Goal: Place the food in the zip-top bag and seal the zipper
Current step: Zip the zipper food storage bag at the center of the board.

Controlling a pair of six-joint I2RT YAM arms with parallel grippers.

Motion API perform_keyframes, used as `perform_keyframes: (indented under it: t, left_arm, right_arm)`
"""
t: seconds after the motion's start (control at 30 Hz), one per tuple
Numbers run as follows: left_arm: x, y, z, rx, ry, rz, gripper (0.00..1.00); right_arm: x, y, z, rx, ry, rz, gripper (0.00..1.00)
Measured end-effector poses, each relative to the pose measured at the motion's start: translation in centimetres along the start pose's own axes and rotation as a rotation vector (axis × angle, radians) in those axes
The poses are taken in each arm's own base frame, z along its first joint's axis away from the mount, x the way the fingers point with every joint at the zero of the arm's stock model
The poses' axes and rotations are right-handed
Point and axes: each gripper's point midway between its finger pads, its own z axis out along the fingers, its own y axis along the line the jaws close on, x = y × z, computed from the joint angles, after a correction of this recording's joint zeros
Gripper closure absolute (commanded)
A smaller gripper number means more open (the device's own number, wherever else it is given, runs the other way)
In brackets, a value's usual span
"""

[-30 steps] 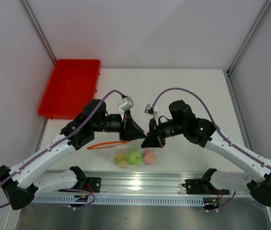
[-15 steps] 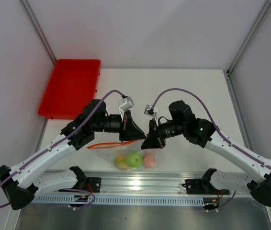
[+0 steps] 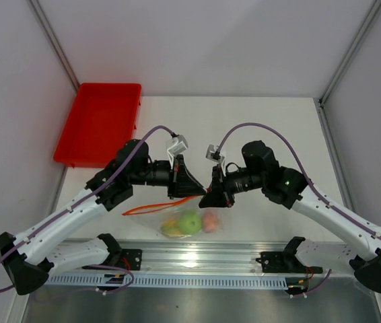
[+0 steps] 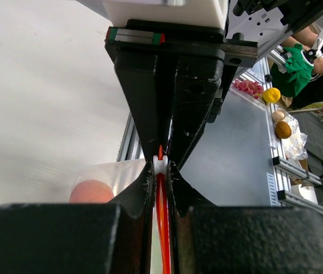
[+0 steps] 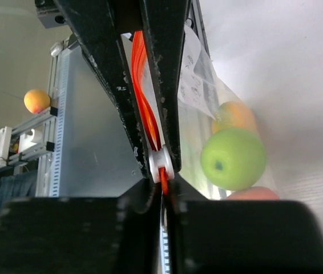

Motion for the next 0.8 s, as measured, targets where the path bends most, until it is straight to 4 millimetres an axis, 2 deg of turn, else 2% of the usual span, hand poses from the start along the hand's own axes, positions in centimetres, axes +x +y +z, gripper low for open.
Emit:
perform_keyframes:
  t: [0.33, 0.8]
  left_arm:
    - [0.3, 0.2, 0.0, 0.002, 0.002, -0.009, 0.99]
    - [0.3, 1.2, -0.4, -0.044, -0.004, -0.013, 0.99]
  right_arm:
    - [0.0, -0.6, 0.1, 0.0, -0.034, 0.024, 1.0]
    - [-1.4, -1.3, -1.4, 0.037, -0.141, 0.094, 1.0]
